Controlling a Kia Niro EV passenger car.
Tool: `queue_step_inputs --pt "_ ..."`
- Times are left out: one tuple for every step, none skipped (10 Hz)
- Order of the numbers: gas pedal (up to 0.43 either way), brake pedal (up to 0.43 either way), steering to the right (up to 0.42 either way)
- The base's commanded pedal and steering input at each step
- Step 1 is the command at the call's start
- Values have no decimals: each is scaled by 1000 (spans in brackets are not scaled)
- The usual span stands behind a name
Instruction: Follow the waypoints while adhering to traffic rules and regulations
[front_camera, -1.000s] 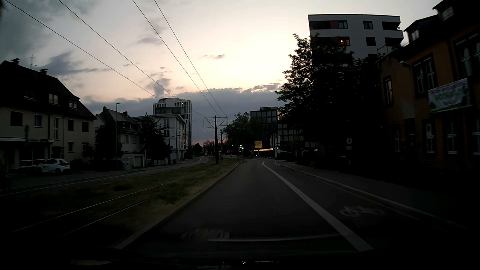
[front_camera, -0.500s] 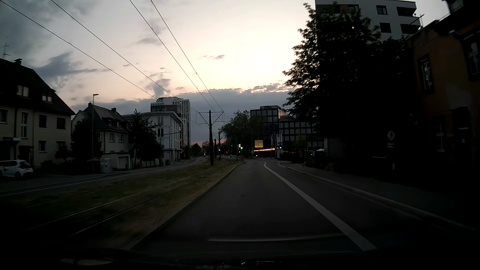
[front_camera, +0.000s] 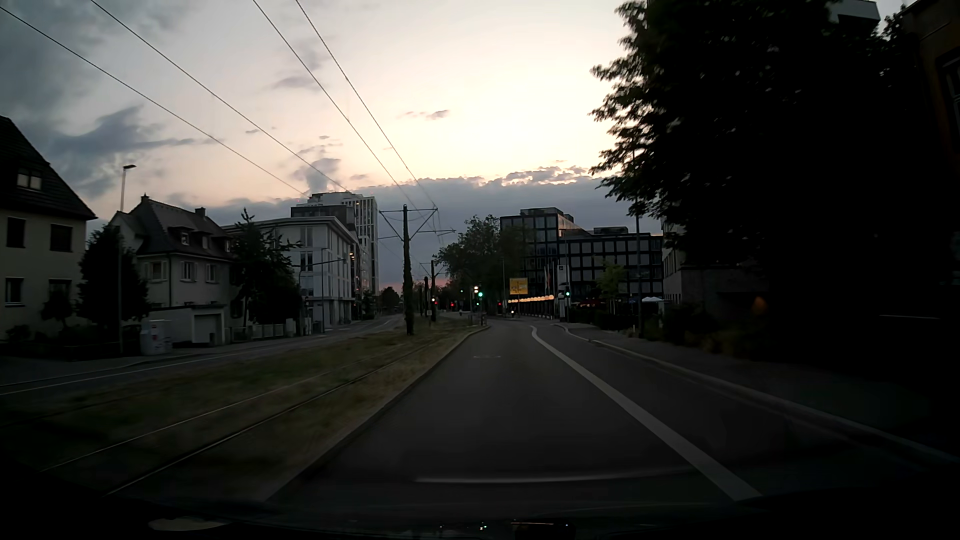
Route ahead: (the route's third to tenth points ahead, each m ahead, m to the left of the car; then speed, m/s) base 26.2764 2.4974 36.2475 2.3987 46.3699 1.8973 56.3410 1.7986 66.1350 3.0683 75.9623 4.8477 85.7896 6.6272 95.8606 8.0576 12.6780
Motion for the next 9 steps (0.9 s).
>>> queue_step_inputs --pt "79 0 0" --pt "79 0 0" --pt "79 0 2" --pt "79 0 4" --pt "79 0 6" --pt "79 0 6" --pt "79 0 6" --pt "67 0 6" --pt "67 0 7"
